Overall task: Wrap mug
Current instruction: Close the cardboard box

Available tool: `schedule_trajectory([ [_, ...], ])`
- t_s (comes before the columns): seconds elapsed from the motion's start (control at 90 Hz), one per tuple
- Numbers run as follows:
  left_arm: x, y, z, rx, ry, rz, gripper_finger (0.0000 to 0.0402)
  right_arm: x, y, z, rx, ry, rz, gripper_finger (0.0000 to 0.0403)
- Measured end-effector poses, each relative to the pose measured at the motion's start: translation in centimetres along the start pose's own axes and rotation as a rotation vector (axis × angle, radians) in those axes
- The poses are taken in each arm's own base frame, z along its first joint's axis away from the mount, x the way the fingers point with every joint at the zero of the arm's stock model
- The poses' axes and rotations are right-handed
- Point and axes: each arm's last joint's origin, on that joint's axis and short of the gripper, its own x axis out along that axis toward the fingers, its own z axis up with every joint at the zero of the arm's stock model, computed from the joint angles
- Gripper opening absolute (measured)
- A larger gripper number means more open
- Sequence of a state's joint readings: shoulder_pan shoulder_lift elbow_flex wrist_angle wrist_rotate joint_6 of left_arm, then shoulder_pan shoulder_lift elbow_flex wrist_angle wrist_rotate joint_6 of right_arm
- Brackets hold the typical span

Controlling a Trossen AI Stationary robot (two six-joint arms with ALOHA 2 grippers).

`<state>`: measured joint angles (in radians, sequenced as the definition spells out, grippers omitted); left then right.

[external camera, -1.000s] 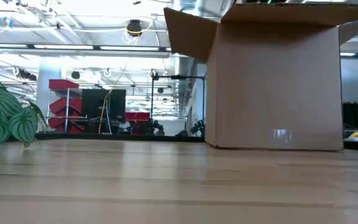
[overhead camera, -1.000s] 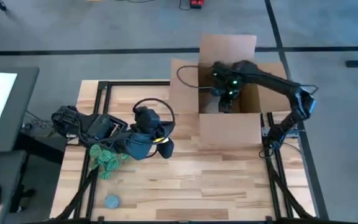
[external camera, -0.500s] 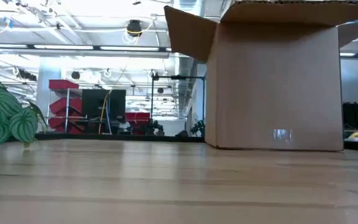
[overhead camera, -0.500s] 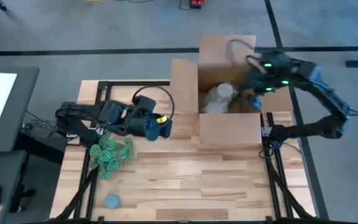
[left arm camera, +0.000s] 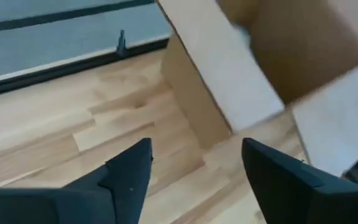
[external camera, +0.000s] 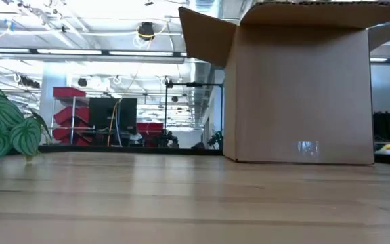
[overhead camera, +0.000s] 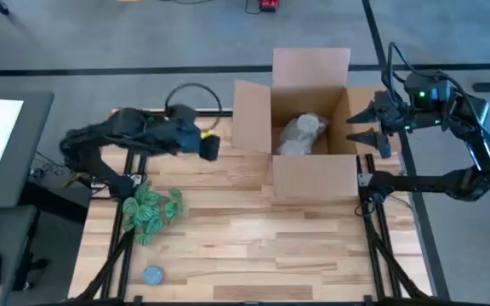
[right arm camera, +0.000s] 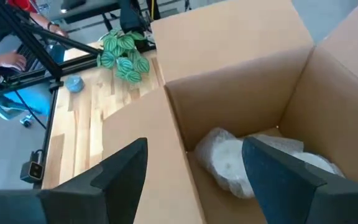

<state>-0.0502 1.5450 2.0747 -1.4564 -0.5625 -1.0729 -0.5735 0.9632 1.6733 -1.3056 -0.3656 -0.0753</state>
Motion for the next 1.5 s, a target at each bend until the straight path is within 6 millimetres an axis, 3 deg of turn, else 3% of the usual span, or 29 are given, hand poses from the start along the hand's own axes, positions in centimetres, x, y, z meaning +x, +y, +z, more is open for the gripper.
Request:
schedule_trajectory([
  [0.144, 0.8, 0.0, 2.0, -0.019, 0.017, -0.111, 0.0249, 0.3, -0.1, 0.1, 0.004, 0.013, 0.001, 0.0248],
  [0.222, 2.5, 0.1, 2.7, -0.026, 0.026, -0.148, 0.0253, 0.4, -0.2, 0.1, 0.007, 0.017, 0.002, 0.0248],
  [0.378, 7.0, 1.1, 2.3, -0.047, 0.119, -0.108, 0.0254, 0.4, -0.1, 0.0, 0.028, 0.028, 0.005, 0.0248],
  [0.544, 10.6, 1.0, 2.8, -0.099, 0.144, -0.282, 0.0254, 0.4, -0.1, -0.5, 0.052, 0.073, 0.007, 0.0248],
  [0.778, 13.3, 1.2, 2.6, -0.152, 0.132, -0.38, 0.0237, 0.3, -0.1, -0.7, 0.08, 0.09, 0.007, 0.0248],
  [0.911, 12.9, 1.1, 2.3, -0.1, 0.148, -0.404, 0.0171, 0.1, 0.1, -0.8, 0.148, 0.086, 0.007, 0.0248],
  [1.111, 10.0, 2.0, 2.2, -0.033, 0.131, -0.4, 0.002, -0.4, 0.2, -1.6, 0.287, 0.132, -0.052, 0.0248],
  [1.278, 8.1, 3.6, 1.3, -0.008, 0.158, -0.278, 0.0005, -0.5, 0.0, -2.7, 0.353, 0.246, -0.169, 0.0248],
  [1.5, 4.9, 3.7, 0.5, -0.023, 0.137, -0.329, 0.0, -0.8, 0.1, -3.1, 0.474, 0.223, -0.201, 0.0248],
])
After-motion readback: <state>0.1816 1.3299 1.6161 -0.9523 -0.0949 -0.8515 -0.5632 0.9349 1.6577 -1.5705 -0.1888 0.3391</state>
